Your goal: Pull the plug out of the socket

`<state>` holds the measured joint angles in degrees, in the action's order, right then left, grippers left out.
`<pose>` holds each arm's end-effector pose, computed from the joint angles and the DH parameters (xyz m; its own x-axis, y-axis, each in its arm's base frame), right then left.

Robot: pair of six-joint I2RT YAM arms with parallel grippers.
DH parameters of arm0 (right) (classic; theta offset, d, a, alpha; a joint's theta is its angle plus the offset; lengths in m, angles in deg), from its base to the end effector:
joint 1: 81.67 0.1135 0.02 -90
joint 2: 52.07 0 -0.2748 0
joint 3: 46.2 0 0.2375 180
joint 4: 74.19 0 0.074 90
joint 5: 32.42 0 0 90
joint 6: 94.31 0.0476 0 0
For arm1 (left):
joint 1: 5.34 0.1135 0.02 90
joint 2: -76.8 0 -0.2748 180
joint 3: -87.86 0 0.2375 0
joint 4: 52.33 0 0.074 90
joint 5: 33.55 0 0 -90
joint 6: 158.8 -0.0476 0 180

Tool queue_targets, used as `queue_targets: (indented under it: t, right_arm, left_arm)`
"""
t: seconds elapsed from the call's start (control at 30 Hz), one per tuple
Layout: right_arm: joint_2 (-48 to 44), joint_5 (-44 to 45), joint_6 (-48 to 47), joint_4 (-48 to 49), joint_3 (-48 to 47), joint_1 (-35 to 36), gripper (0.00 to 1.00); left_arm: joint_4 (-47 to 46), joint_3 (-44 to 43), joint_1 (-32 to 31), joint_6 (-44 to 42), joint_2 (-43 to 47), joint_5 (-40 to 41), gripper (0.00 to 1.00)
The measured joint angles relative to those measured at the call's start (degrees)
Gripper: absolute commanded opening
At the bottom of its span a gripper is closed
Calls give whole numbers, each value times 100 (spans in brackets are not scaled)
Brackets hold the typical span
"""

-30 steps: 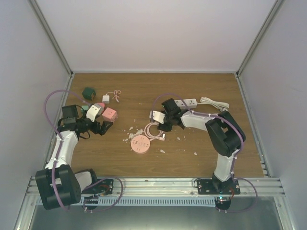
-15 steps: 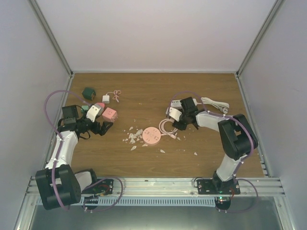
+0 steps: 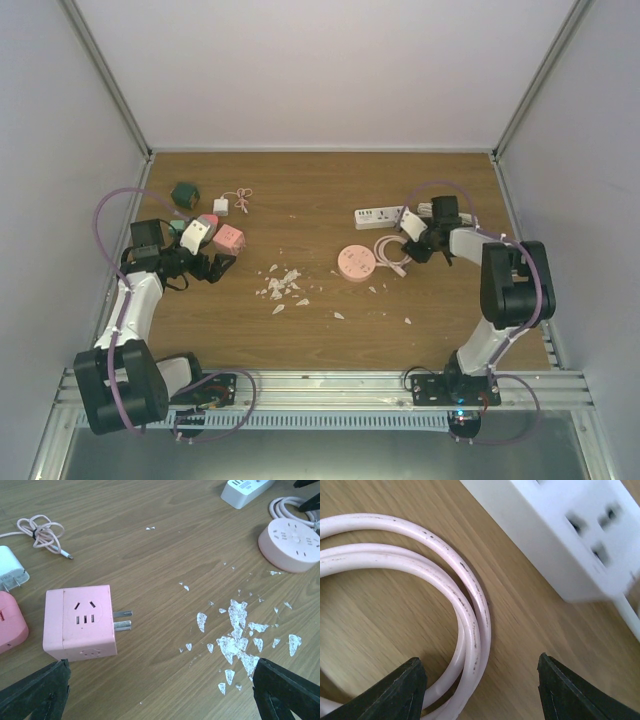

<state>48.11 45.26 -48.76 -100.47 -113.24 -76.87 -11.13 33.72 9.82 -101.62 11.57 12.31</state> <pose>0.3267 0.0376 0.1504 -0.4794 -0.7268 -0.4918 -0.7364 0.6380 -0.2251 0.2057 0.0214 0.2318 -0.5206 0.2619 -0.8126 0.6017 0.7879 -0.1315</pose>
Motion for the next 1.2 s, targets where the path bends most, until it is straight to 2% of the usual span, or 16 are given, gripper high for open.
queue_targets:
  t: [0.33,0.53,0.73,0.93,1.2]
  right_arm:
    - [-146,-221,-315,-291,98,-1134,63]
    - [-280,-229,-380,-713,94,-1281,64]
    - [-507,-356,-363,-1386,-275,-1285,75]
    - [-859,-737,-284,-1891,-1134,-1285,82]
    - [-1499,-1207,-46,-2306,-1908,-1290,96]
  left_arm:
    - [0,0,0,0,-39,0,99]
    - [7,-2,0,0,-83,2,99]
    - [201,-205,0,2,-229,2,99]
    - [592,-1023,2,22,-463,11,99]
    - [1349,-3091,302,59,-962,-70,99]
